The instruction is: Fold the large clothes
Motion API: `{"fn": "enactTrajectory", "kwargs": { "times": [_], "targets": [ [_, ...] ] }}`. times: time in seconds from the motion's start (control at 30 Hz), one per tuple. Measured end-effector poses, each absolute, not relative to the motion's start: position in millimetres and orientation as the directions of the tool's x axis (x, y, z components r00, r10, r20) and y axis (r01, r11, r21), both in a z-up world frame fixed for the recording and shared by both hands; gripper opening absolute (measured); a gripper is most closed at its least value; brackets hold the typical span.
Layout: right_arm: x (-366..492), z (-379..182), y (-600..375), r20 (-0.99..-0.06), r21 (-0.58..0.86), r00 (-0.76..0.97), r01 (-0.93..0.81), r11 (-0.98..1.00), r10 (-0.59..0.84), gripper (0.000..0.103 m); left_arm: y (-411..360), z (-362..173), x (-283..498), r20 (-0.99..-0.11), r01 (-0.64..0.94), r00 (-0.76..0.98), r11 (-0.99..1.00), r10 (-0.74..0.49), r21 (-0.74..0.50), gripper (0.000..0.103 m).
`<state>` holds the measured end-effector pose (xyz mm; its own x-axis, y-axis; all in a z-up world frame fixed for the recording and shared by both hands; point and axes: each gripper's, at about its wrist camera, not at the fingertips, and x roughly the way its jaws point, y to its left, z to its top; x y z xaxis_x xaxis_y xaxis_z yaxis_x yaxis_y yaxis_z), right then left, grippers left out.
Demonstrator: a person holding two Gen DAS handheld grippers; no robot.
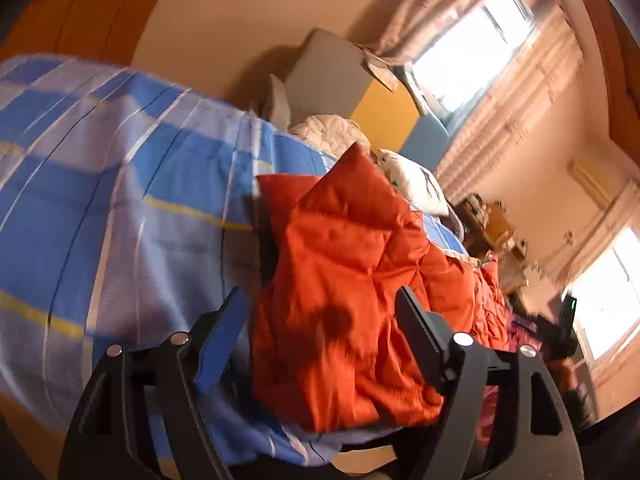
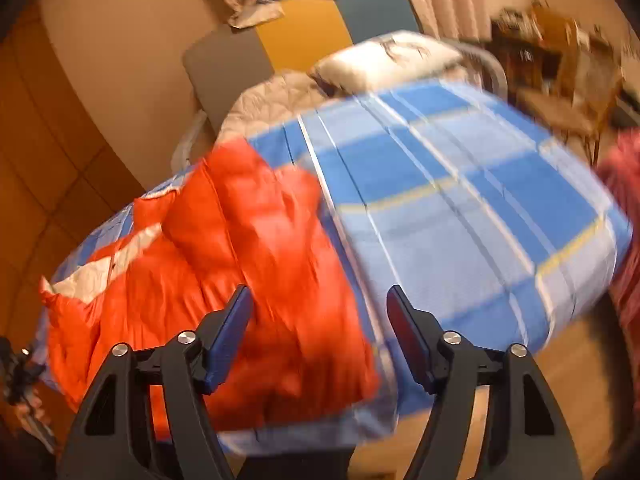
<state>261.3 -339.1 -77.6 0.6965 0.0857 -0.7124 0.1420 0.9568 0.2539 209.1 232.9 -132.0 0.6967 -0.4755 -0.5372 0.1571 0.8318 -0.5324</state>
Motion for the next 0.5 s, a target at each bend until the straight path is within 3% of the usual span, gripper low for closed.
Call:
{"fn": "enactTrajectory", "kwargs": {
  "times": [0.3,0.37,0.4,0.43,0.47,0.5],
  "targets": [
    [335,-84,-303,-0.754,0.153,0.649,0.027,0.988,0.099,0.070,211,-129,263,-0.571,0.239,0.635,0.835,-0.520,-0.495,0.077],
    [344,-91,-299,-0.772,0.136,0.629,0.017,0.991,0.095,0.069,202,-131,271,-0.583,0.274,0.607,0.831,-0.539,-0.484,0.056],
    [347,-93,-297,-0.776,0.131,0.624,0.007,0.991,0.098,0.058,197,-131,274,-0.598,0.285,0.600,0.840,-0.531,-0.461,0.039],
    [349,-96,-297,-0.783,0.127,0.615,0.004,0.992,0.098,0.037,195,-131,275,-0.601,0.300,0.595,0.841,-0.534,-0.450,0.028],
    [350,-97,-295,-0.786,0.126,0.611,0.007,0.992,0.095,0.030,191,-130,277,-0.603,0.306,0.596,0.845,-0.530,-0.439,0.016],
    [348,-97,-295,-0.784,0.123,0.614,0.010,0.992,0.091,0.021,189,-128,276,-0.602,0.311,0.603,0.849,-0.523,-0.426,0.011]
  ]
}}
